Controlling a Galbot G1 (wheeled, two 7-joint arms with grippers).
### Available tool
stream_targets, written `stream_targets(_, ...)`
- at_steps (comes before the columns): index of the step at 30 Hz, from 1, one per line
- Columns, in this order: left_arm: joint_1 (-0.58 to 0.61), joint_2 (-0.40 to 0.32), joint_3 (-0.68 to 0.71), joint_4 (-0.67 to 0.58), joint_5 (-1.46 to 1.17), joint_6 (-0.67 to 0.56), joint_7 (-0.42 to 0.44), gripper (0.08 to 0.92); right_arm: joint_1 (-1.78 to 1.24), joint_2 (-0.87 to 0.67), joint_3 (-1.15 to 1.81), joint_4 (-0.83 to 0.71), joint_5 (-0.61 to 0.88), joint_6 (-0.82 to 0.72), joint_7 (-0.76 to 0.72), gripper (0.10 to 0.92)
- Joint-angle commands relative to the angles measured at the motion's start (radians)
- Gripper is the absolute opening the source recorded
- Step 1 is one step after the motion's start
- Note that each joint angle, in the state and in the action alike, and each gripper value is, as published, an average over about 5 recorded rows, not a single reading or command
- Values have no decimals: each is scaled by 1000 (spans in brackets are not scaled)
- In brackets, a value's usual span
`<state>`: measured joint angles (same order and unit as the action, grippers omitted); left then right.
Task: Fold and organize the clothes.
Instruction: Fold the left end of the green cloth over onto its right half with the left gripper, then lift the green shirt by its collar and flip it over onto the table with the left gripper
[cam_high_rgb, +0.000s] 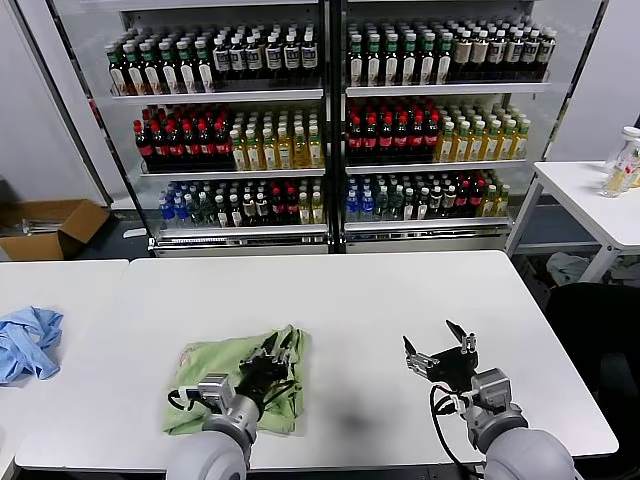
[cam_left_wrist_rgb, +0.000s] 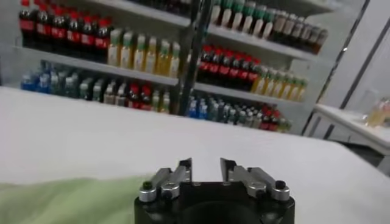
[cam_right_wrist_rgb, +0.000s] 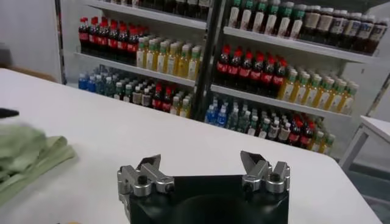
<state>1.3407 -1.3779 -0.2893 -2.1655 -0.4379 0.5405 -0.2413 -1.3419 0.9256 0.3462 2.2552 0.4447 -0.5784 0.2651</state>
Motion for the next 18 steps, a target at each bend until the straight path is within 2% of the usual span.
stream_targets(1,125,187,-326,-72,5,-21,21,448,9,8,-6,-11,0,1,-4,823)
stream_targets(4,169,245,-478,60,13,-30,63,535,9,10,-8,-16,0,1,-6,823)
stream_targets(6,179,246,-511,125,19,-36,78,596,10,8,-7,-18,0,2,-6,823)
stream_targets(12,179,197,-487,203,12,-36,98,765,9,-1,-1,-22,0,2,-6,823)
stream_targets(15,167,174,-462,221,-3,-28,111,812,7,-2,0,-22,-1,2,-6,823)
stream_targets(18,158,158,-437,236,-12,-22,123,821,7,-2,1,-22,-1,2,-6,823)
